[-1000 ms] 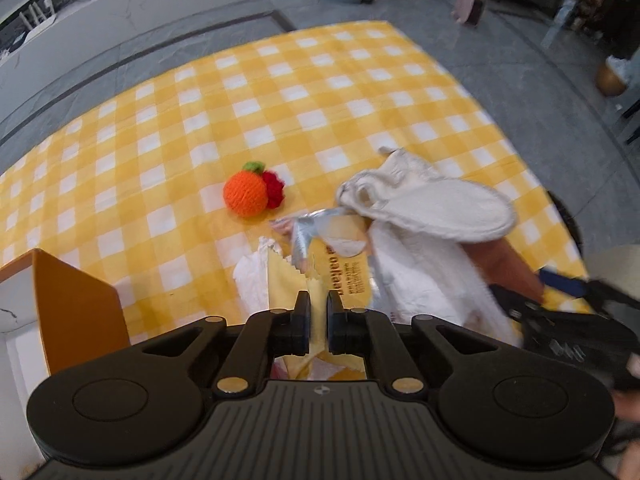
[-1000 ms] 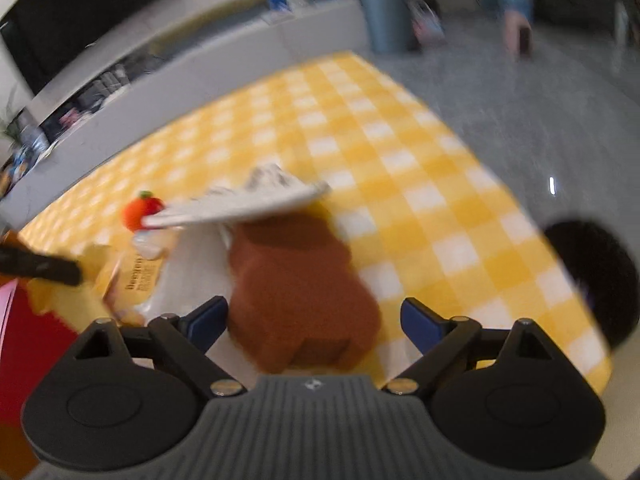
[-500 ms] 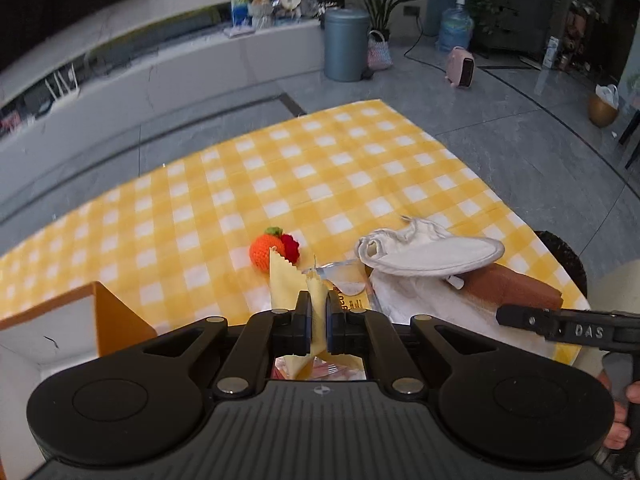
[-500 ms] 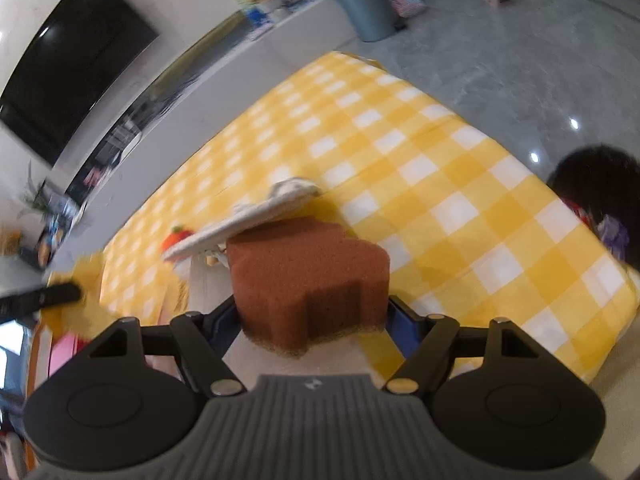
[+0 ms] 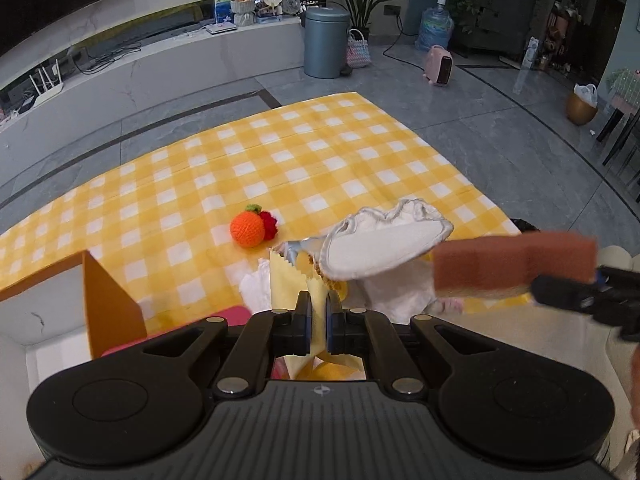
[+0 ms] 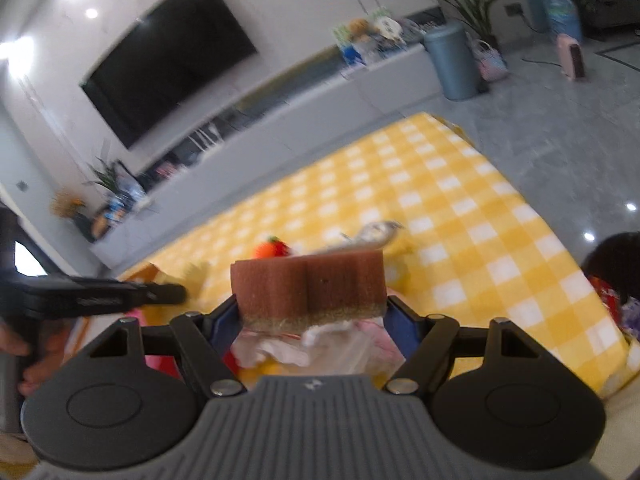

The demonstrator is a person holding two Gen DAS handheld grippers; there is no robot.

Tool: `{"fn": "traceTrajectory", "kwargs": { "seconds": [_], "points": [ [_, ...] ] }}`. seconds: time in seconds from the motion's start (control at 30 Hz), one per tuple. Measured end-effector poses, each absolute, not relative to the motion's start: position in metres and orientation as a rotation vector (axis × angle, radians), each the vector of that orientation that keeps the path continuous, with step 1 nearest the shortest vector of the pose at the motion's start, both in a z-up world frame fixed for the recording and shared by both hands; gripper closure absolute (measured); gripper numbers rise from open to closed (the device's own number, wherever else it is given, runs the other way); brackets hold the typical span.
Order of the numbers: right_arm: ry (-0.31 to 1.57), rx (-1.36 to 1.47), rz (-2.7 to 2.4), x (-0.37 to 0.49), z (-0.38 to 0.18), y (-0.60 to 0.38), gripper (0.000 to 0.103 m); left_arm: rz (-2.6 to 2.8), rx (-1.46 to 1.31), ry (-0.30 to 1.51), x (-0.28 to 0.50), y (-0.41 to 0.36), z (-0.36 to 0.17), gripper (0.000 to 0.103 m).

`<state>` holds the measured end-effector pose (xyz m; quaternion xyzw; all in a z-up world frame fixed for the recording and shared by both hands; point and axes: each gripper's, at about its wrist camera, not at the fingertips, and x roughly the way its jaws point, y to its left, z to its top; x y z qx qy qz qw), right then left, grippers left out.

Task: Organize soft objects
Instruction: 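Lift the sponge with the right tool while the left tool grasps the yellow cloth, then carry the sponge and the yellow cloth over the white box with both tools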

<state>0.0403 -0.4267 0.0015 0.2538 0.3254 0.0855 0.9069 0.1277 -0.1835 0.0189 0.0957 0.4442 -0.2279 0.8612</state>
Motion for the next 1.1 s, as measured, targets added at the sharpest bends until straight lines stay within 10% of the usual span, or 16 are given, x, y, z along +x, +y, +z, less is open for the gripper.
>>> {"fn": "traceTrajectory", "kwargs": {
  "seconds": [1.1],
  "points": [
    [0.486,0.387,0.253,0.023,0.063,-0.365,0.028,-0.431,-0.030,0.735,0.107,-0.126,0.071,0.096]
  ]
}}
